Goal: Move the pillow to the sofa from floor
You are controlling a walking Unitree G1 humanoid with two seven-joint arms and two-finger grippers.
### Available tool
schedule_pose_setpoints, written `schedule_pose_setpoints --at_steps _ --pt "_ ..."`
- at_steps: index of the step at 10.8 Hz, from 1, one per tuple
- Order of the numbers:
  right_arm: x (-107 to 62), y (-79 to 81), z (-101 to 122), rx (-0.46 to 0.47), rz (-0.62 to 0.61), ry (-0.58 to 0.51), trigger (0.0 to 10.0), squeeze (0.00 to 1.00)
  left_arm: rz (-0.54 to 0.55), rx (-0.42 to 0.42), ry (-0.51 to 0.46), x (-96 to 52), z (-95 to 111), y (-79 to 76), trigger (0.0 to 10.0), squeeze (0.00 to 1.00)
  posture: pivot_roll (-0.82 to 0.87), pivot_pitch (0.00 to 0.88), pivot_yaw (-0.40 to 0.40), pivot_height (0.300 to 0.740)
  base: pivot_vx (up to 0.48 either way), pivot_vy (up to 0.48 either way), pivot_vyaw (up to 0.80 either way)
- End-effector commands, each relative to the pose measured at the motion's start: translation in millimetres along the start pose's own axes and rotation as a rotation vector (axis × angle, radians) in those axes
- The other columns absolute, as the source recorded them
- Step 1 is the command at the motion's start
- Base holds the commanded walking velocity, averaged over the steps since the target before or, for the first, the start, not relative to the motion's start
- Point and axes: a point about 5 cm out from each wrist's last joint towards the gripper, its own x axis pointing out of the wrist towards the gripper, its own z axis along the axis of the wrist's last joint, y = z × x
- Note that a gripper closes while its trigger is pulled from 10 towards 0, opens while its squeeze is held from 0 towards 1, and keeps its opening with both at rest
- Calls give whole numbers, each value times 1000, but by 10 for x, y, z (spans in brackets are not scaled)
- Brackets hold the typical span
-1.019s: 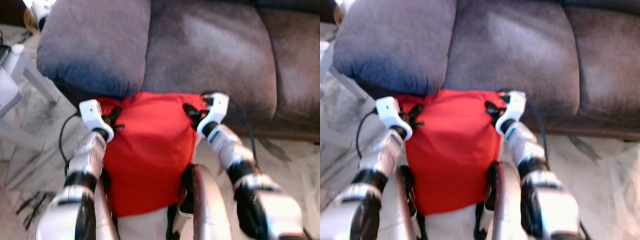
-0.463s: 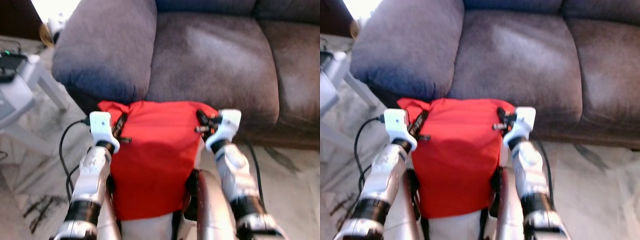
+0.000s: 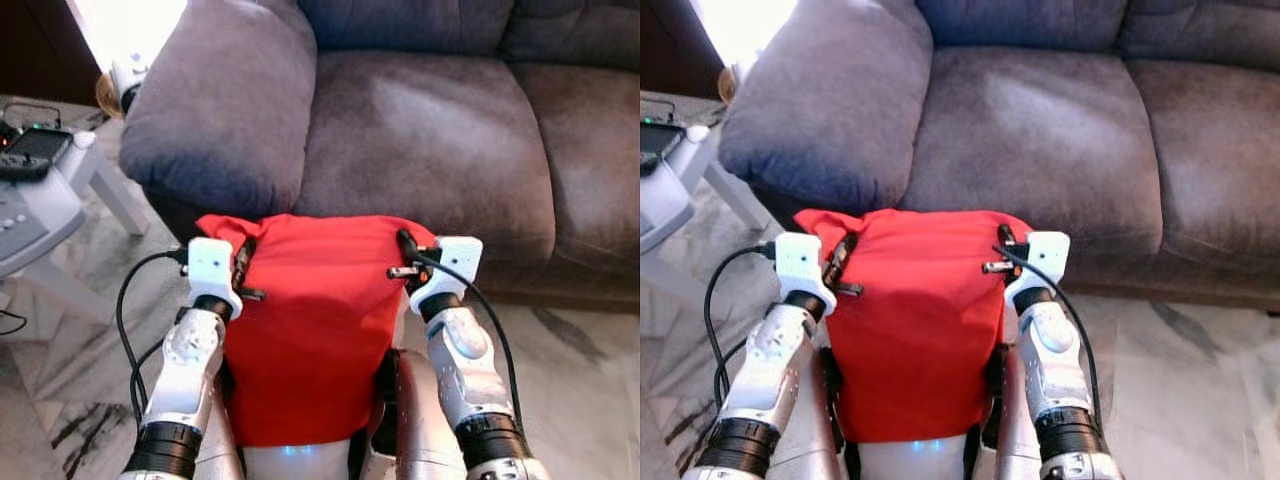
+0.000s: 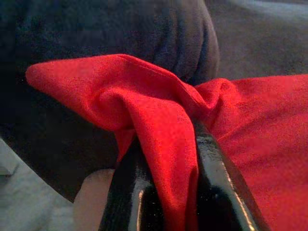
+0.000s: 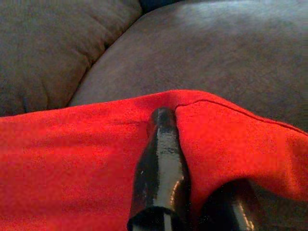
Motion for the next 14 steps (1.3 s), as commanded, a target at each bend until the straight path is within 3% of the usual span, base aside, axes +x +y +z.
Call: schedule_pose_setpoints --at_steps 1,6,14 --pt "-18 -213 362 -53 -101 -186 10000 0 132 60 -146 -49 262 284 10000 0 85 78 -65 523 0 0 0" --pt "-15 -198 374 -27 -126 -189 10000 0 126 63 -158 -21 290 227 10000 0 80 89 -70 523 0 0 0" --pt "-5 -210 360 -24 -136 -172 10000 0 155 61 -159 -32 310 282 10000 0 82 115 -77 523 0 0 0"
